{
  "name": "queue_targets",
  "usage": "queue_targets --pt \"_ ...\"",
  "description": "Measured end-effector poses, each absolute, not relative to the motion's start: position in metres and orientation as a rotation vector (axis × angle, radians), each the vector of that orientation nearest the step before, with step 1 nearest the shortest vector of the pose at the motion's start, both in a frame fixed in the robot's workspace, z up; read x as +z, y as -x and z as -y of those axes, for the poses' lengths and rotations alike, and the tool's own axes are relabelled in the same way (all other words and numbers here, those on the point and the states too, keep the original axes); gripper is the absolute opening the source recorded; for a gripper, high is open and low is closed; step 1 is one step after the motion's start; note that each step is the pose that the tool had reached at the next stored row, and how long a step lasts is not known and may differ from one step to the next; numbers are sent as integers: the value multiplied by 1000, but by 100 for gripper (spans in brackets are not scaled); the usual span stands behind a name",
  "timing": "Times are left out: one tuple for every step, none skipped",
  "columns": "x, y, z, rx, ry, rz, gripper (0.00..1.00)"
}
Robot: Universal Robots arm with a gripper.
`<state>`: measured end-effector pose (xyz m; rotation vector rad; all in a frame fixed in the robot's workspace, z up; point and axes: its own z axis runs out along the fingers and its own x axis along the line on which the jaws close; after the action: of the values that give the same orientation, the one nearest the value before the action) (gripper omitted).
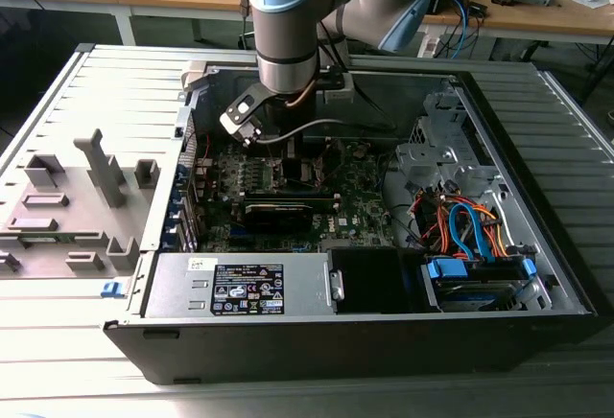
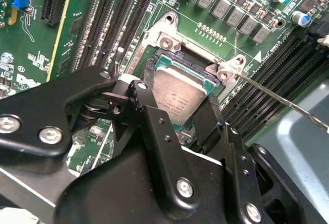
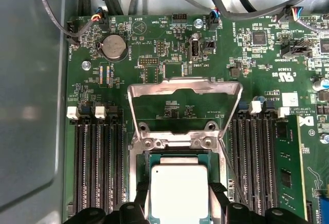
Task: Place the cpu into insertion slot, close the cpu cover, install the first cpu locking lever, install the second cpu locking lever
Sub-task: 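Place the cpu into insertion slot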
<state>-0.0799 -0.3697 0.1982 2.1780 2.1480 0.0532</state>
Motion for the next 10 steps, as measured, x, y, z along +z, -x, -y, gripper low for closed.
queue_targets --pt "198 80 370 53 -2178 -2148 54" --pt "197 80 370 53 -2178 -2148 54" --pt "197 80 370 53 -2178 -2148 54" --pt "197 80 370 54 -2178 -2148 54" --pt "197 80 370 54 -2178 -2148 54" --pt "197 80 370 54 -2178 -2148 54" --pt "197 80 370 54 -2178 -2148 54" --pt "197 80 370 54 -2178 -2148 54" --pt "197 80 370 56 -2178 -2148 55" --pt "197 80 370 56 -2178 -2148 62"
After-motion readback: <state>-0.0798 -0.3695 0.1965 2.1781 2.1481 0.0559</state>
